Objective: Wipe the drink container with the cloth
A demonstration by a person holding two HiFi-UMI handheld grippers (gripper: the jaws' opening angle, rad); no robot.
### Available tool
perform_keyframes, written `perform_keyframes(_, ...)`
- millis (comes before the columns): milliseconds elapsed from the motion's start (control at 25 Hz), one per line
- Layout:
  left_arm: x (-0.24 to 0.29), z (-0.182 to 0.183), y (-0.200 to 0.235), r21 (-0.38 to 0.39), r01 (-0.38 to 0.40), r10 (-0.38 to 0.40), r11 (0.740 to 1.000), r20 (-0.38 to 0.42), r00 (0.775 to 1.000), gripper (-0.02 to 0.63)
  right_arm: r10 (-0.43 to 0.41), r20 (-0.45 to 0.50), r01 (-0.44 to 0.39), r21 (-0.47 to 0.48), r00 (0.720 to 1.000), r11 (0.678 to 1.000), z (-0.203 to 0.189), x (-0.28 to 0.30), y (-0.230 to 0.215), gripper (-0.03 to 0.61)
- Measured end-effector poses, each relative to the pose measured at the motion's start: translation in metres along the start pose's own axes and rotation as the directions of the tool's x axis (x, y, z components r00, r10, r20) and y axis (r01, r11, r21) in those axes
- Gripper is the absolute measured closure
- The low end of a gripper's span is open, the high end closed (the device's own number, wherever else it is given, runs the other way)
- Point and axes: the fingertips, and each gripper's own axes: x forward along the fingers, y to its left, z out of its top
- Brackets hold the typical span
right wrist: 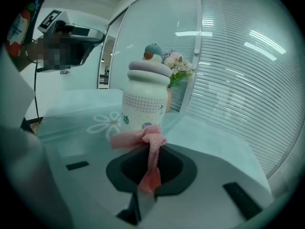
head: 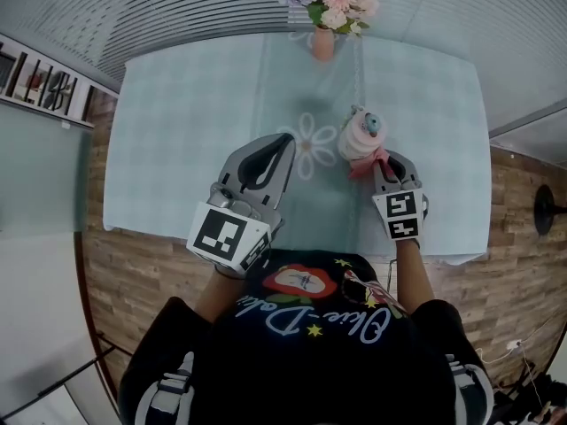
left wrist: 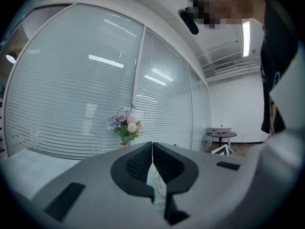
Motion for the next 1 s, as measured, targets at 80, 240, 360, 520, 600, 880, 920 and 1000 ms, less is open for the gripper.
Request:
perform_keyframes(80, -0.001, 0.000, 0.001, 0.002, -0.010, 0.010, 1.000, -0.002, 1.000, 0.609, 0.009, -0.025, -0.009, -0.013, 1.000, 1.000, -0.005, 0.004, 0.001, 0.552)
perform_keyframes(240, -0.002, 0.000, 0.001, 0.003, -0.025, 0.025, 1.000, -0.004, 1.000, 0.609, 0.017, -0.067, -0.021, -0.051, 0.998, 0.998, -0.014, 0.010, 0.003, 0.552)
perform_keyframes(360, -0.001, -0.001, 0.000, 0.003, -0.029, 0.029, 1.000, -0.006, 1.000, 0.609, 0.028, -0.066, -0.031, -0.044, 0.997, 0.999, -0.017, 0.013, 0.004, 0.552)
perform_keyframes(520, 0.002, 0.000, -0.003, 0.007, -0.025, 0.026, 1.000, -0.004, 1.000, 0.609, 0.067, -0.057, -0.070, -0.041, 0.996, 0.997, -0.019, 0.015, 0.004, 0.552)
perform_keyframes(600, 0.006, 0.003, -0.004, 0.011, -0.021, 0.021, 1.000, 0.000, 1.000, 0.609, 0.086, -0.038, -0.087, -0.042, 0.996, 0.995, -0.016, 0.011, 0.002, 0.552)
perform_keyframes(880, 0.014, 0.005, -0.011, 0.013, 0.004, -0.005, 1.000, 0.002, 1.000, 0.609, 0.069, 0.167, -0.064, -0.035, 0.984, 0.997, 0.020, -0.029, -0.026, 0.552)
perform_keyframes(920, 0.015, 0.006, -0.011, 0.015, 0.005, -0.005, 1.000, 0.003, 1.000, 0.609, 0.078, 0.212, -0.070, -0.041, 0.974, 0.997, 0.028, -0.035, -0.030, 0.552)
perform_keyframes(1000, 0.014, 0.006, -0.010, 0.017, 0.000, 0.000, 1.000, 0.004, 1.000, 0.609, 0.108, 0.303, -0.093, -0.063, 0.947, 0.994, 0.046, -0.047, -0.035, 0.552)
